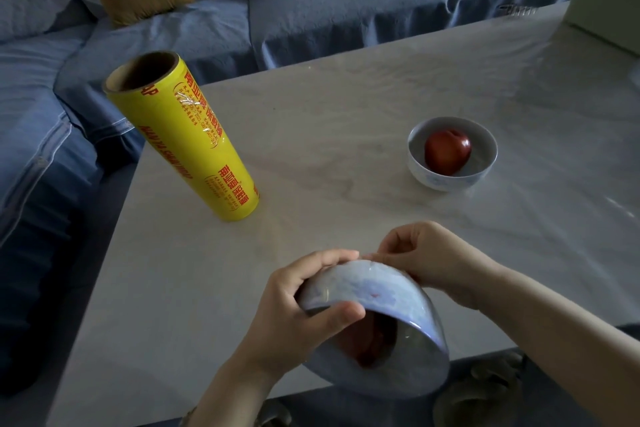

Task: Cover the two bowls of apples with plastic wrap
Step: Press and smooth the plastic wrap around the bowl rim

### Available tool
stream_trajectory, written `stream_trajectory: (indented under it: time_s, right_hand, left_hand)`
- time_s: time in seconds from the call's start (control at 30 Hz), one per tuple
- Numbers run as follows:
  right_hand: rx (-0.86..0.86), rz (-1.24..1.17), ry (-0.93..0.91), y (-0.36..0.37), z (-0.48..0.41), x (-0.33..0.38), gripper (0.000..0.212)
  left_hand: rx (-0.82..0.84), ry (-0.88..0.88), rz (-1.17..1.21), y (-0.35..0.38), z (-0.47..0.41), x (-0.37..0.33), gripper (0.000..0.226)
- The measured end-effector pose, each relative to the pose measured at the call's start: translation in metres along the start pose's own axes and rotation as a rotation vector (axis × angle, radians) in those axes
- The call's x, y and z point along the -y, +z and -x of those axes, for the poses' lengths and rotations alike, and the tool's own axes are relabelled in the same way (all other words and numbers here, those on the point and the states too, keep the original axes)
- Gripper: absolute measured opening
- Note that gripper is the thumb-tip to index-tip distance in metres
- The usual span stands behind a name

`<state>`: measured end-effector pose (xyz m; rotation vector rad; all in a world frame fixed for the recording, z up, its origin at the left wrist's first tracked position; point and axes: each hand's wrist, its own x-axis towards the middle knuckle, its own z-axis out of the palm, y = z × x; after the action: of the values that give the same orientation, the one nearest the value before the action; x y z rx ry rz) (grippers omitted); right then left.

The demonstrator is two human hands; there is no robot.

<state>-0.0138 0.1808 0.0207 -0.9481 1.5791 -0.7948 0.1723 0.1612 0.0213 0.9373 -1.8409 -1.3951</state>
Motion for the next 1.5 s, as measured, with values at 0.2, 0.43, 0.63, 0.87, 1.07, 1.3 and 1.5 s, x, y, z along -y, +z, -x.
stream_trajectory:
  time_s: [0.2,0.43,0.63,0.87,1.07,1.3,1.5]
  right_hand:
    - [-0.3,0.01,-0.271,-0.014,0.009,0.0,0.024]
    - [-0.107,0.363,-0.674,-0.01,0.041,0.006,0.033]
    - [0.062,0.38,-0.469,-0.004,0.025,0.004,0.056]
    - [0.291,0.077,-0.284,-0.006,0.013,0.002,0.068]
    - [0.383,-0.13,-0.205,-0.011,0.011,-0.01,0.089]
    - [0.229,-0.326,-0.213,-0.009,0.007,-0.018,0.089]
    - [0.099,-0.254,-0.212,-0.007,0.005,-0.025,0.074]
  left_hand:
    - [-0.107,0.019,-0.021,-0.004,-0.004,-0.001,0.052]
    - [-0.116,0.003,-0.077,-0.002,-0.007,0.003,0.035]
    - [-0.101,-0.028,-0.061,0.0,-0.012,0.0,0.037]
    - [-0.11,-0.043,-0.086,0.001,-0.018,-0.002,0.036]
    - [-0.289,-0.112,0.043,0.001,-0.018,0.003,0.03]
    - [-0.486,-0.459,0.499,0.002,-0.027,0.003,0.05]
    - [-0.199,-0.492,0.37,-0.014,-0.023,0.004,0.05]
